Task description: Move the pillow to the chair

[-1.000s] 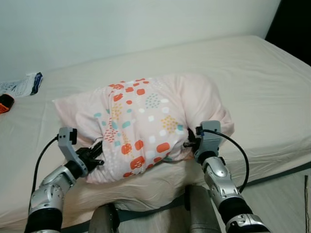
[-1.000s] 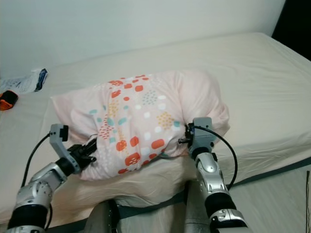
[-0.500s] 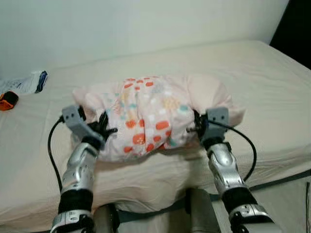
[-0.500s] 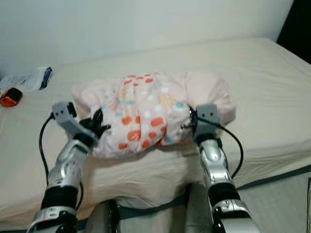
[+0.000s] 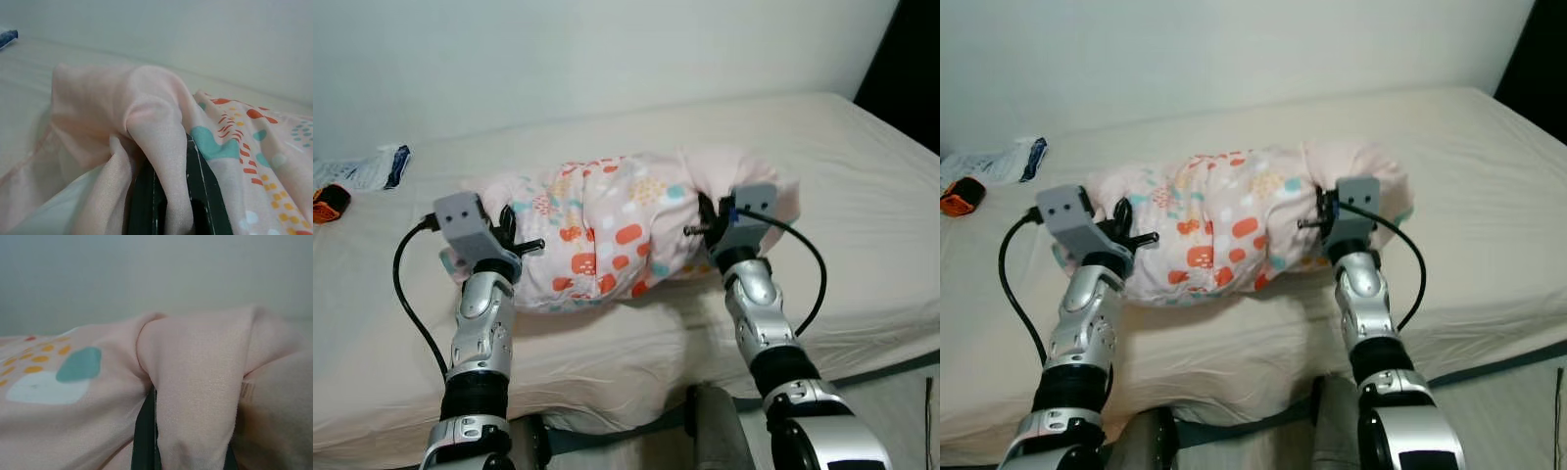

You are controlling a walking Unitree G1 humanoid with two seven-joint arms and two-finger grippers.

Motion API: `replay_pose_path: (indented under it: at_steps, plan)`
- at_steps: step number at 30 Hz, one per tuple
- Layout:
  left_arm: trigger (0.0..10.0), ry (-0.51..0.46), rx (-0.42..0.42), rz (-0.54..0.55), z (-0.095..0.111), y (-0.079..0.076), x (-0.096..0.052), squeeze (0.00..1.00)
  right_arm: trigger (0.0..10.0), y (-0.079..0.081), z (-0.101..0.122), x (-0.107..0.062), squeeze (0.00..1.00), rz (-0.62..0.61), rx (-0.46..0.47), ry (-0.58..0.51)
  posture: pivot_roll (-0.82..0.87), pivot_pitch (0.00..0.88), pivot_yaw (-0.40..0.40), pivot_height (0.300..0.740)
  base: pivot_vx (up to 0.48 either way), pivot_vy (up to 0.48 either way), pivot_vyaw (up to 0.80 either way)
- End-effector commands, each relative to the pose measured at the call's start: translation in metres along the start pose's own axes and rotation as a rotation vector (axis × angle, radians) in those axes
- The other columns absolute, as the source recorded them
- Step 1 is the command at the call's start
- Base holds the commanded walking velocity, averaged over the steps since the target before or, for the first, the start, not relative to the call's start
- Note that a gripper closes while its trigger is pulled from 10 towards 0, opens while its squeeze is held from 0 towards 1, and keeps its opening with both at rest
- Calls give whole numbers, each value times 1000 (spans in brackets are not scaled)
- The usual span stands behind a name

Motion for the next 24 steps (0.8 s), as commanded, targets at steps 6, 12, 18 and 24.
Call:
replay_pose_path:
  at_steps: [6,12,18,24]
  plan:
    - [10000,73,157,26,-14,2,-1,0,10000,19,-7,-1,0,83,-83,16,-55,0,17,565,0,0,0]
    - [10000,103,216,63,-23,7,-4,0,10000,22,-9,-4,0,119,-30,18,-62,0,18,570,0,0,0]
    - [10000,39,160,-21,-15,-5,-7,0,10000,28,-15,-7,0,141,-39,39,-64,0,18,590,0,0,0]
    - [10000,74,258,-56,-26,-6,-12,0,10000,26,-27,-13,0,122,-18,82,-56,0,14,605,0,0,0]
Point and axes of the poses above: a point about 5 cm out from each wrist's last joint towards the gripper, its own x axis pointing out of the wrist towards the gripper, its own z axis along the axis of the wrist's last joint, y = z × x, the point moved 4 cm from there along x, pointing out of the wrist towards the gripper, and after that the axes turned 3 degrees about x, right-handed, at the moved point
